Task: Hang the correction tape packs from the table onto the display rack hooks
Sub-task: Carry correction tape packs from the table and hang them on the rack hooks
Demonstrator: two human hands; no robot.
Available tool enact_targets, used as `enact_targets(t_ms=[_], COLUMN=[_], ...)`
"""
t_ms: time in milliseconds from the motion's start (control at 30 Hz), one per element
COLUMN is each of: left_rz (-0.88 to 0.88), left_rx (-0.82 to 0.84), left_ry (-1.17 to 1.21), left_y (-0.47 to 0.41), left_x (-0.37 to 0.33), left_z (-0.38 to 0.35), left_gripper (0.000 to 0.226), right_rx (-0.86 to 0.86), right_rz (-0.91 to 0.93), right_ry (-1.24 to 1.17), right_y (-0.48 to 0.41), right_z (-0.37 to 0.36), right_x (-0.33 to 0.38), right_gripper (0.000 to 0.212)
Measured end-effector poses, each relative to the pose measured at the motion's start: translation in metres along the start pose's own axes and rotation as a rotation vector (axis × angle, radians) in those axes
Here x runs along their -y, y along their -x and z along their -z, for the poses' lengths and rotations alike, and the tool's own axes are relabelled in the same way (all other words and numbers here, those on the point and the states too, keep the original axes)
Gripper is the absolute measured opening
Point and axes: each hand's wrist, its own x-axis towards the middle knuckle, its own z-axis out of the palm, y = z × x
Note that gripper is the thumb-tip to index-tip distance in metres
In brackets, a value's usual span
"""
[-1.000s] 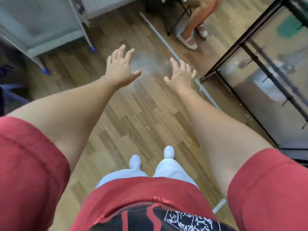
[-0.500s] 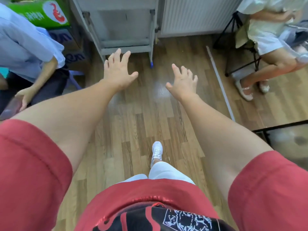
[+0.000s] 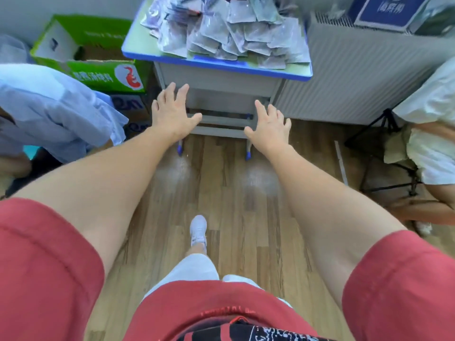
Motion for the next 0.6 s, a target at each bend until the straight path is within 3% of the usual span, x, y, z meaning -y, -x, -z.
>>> enact_targets(t_ms=[267, 600], left_rz=[0.009, 0.005], left_rx=[-0.024, 0.011], left_ry=[0.011, 0.003], left_y=[-0.171, -0.323], left_x=[0.007, -0.007], left_z=[0.039, 0.037], left_gripper=[0.071, 0.074], right_rx=[-0.024, -0.042], right_rz=[-0.037, -0.066], right_ry=[0.012, -0.033], right_y=[-0.151, -0.308], right_z=[0.037, 0.064], right_x=[0.042, 0.038], right_gripper=[0.069, 0.068])
